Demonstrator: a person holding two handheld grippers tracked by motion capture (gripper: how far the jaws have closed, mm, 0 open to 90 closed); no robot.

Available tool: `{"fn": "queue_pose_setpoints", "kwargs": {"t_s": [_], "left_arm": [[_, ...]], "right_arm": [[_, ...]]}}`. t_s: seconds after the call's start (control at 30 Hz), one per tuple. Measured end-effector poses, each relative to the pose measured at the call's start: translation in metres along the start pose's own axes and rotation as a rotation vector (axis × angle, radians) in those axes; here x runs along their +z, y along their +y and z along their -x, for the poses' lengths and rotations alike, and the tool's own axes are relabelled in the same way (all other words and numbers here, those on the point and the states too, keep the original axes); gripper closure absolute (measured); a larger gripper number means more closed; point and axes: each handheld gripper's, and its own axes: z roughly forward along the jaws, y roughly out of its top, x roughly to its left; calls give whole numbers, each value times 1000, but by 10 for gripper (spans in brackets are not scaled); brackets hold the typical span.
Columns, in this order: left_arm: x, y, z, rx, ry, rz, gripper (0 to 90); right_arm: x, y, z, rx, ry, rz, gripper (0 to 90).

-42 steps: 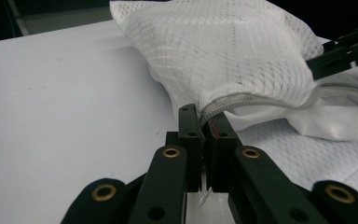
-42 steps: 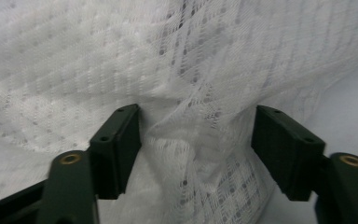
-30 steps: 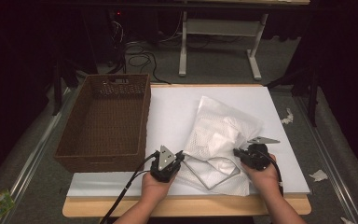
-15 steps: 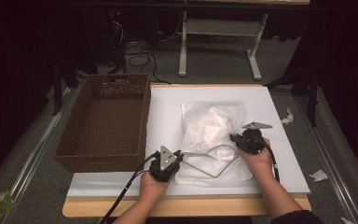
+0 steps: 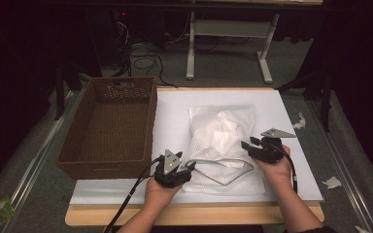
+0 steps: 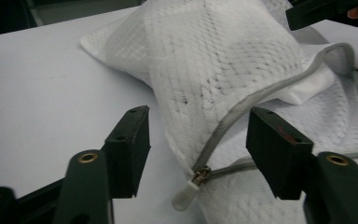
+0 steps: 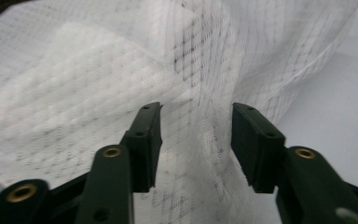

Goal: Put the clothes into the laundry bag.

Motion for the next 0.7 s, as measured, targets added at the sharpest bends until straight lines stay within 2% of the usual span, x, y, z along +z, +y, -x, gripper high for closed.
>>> {"fn": "queue_pose_setpoints", "kwargs": {"t_s": [0.13,0.23,0.3,0.33,0.4,0.43,0.5,0.53,0.57,0.67,0.7], "left_arm": [[-6,5,2,4,-8,22,272],[-18,13,2,-8,-31,49,201],[-26,14,1,25,-32,69,154],[-26,14,1,25,-32,69,149],[-32,13,-1,37,-34,64,110],[-40,13,-3,17,-63,46,74],[-44,12,-3,19,-74,44,57],[-50,10,-3,37,-84,49,57],[-62,3,-2,68,-71,44,60],[-71,-5,-4,49,-77,33,55],[-75,-9,-6,31,-70,28,49]], "right_arm": [[-16,0,-3,-24,-5,35,374],[-29,-2,-4,-38,-11,64,278],[-39,-4,-5,-41,-19,79,230],[-39,-4,-5,-41,-19,79,230],[-56,-6,-5,-36,-22,113,164],[-62,-8,-5,-30,-34,122,146],[-73,-11,-7,-43,-34,138,152],[-73,-11,-7,-43,-34,138,152],[-82,-17,-10,-56,-27,122,149],[-91,-24,-17,-82,-25,102,146],[-100,-32,-23,-96,-17,110,144]]}}
